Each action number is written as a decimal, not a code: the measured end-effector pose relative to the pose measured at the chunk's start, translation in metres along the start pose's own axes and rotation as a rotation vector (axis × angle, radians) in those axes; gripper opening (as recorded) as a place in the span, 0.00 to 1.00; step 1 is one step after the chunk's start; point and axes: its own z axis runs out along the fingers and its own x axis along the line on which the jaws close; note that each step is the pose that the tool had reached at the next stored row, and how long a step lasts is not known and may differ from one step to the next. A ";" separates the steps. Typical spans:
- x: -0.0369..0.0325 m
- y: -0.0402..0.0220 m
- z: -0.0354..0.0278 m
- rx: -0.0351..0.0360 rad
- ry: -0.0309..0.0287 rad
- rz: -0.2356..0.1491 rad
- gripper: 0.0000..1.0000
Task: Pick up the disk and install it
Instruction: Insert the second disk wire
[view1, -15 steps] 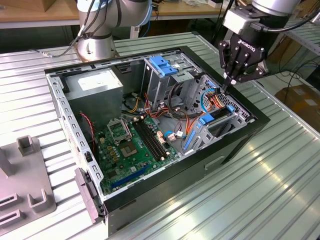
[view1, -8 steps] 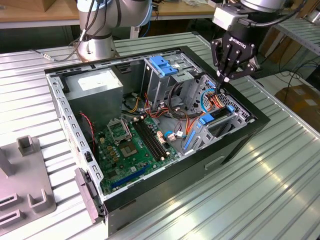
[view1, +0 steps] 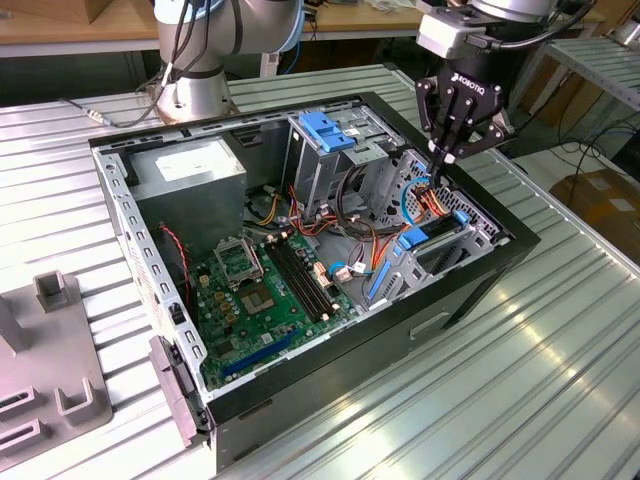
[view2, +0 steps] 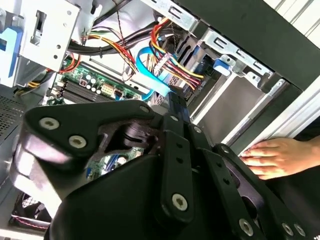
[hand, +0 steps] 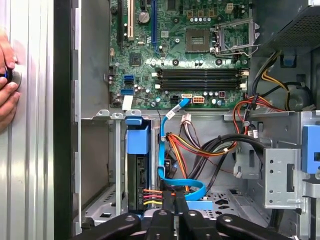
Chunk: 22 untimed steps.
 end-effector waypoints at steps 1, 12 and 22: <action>-0.0010 0.0000 0.0007 0.0001 0.0010 -0.001 0.24; -0.0074 -0.0020 0.0115 -0.0011 0.0676 -0.005 0.30; -0.0007 -0.0036 0.0225 -0.0013 0.0805 -0.005 0.16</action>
